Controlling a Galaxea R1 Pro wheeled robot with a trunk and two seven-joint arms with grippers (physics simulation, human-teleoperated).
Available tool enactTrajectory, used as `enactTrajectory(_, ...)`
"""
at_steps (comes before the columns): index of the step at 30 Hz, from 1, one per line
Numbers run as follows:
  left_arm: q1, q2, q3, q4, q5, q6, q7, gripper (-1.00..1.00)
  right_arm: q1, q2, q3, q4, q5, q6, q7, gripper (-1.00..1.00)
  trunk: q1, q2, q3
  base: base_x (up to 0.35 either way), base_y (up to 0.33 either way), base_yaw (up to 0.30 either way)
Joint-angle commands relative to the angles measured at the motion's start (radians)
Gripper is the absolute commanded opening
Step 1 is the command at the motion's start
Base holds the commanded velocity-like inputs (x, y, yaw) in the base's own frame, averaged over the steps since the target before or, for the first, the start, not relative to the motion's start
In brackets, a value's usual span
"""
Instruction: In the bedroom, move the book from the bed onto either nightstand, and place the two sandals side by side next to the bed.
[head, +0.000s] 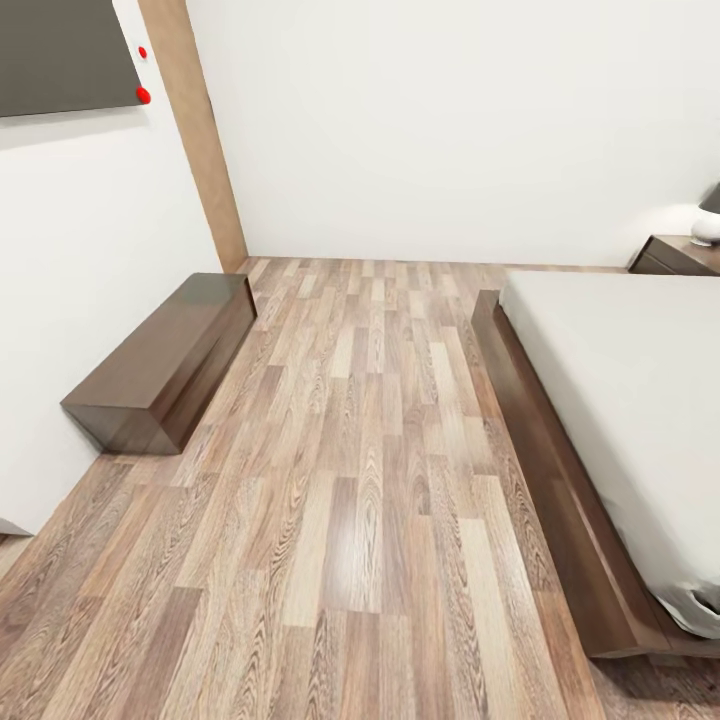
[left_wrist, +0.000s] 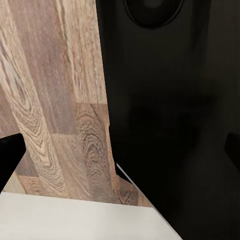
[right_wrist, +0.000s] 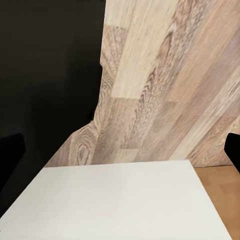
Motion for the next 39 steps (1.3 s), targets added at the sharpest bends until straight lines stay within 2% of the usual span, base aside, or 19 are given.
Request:
enactTrajectory(1,0.000,0.000,-0.009,0.000,0.010,-0.003,0.004,1.00,0.000,0.000,0.008,-0.002,0.000,0.009,-0.004,1.00,0.000,0.000,-0.001,0.000,0.000,0.000)
enactTrajectory(30,0.000,0.001,-0.011,0.000,0.008,-0.003,0.004,1.00,0.000,0.007,0.003,-0.001,-0.007,0.010,-0.005,1.00,0.000,0.000,-0.001,0.000,0.000,0.000)
enactTrajectory(39,0.000,0.001,-0.011,0.000,0.007,-0.003,0.004,1.00,0.000,0.023,0.003,-0.001,-0.008,0.011,-0.005,1.00,0.000,0.000,-0.001,0.000,0.000,0.000)
